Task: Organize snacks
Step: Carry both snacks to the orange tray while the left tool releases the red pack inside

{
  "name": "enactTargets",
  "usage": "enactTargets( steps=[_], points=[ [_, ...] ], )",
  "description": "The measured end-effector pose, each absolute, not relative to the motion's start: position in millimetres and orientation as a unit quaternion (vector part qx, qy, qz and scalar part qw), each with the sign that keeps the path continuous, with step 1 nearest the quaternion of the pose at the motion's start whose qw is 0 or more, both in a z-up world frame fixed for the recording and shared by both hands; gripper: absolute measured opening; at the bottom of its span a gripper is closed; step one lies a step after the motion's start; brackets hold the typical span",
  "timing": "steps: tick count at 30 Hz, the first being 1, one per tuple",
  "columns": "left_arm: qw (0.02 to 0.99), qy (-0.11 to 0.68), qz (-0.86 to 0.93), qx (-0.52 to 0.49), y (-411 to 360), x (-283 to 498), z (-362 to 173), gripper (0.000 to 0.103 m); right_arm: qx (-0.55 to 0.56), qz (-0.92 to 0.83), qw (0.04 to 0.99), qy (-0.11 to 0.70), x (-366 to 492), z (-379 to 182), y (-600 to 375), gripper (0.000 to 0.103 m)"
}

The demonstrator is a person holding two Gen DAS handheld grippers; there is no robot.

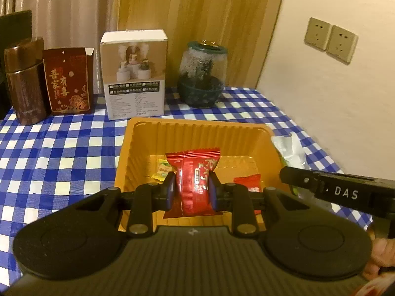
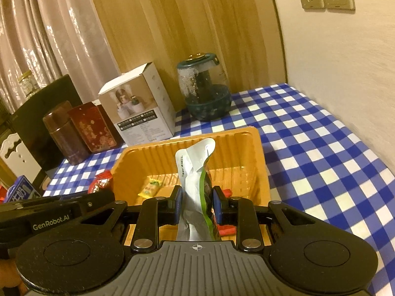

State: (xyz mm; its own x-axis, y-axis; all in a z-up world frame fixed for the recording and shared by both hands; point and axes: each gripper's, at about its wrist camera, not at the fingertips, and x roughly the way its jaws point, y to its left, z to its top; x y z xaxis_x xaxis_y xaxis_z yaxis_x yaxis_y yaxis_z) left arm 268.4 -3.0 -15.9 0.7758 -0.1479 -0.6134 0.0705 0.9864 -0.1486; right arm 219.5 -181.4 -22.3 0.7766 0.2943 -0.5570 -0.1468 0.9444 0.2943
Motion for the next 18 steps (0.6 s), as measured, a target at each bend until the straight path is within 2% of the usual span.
enactTargets(
  steps=[13, 14, 16, 18],
  points=[
    [0.937, 0.338, -0.058, -0.065, -1.0, 289.5, -33.1, 0.025, 0.133, 0.115, 0.933, 0.314, 239.6, -29.5, -179.2, 0.026],
    [0.937, 0.338, -0.057, -0.066, -1.1, 290.0, -33.8, 0.026, 0.133, 0.115, 0.932, 0.316, 239.9, -30.5, -178.9, 0.026],
    [0.938, 0.336, -0.052, -0.073, 0.4, 290.7, -35.6, 0.037, 0.133, 0.116, 0.931, 0.319, 240.5, -32.3, -178.9, 0.026],
    [0.937, 0.338, -0.049, -0.076, 2.5, 290.4, -36.6, 0.039, 0.135, 0.113, 0.931, 0.32, 240.7, -33.5, -179.9, 0.026]
  ],
)
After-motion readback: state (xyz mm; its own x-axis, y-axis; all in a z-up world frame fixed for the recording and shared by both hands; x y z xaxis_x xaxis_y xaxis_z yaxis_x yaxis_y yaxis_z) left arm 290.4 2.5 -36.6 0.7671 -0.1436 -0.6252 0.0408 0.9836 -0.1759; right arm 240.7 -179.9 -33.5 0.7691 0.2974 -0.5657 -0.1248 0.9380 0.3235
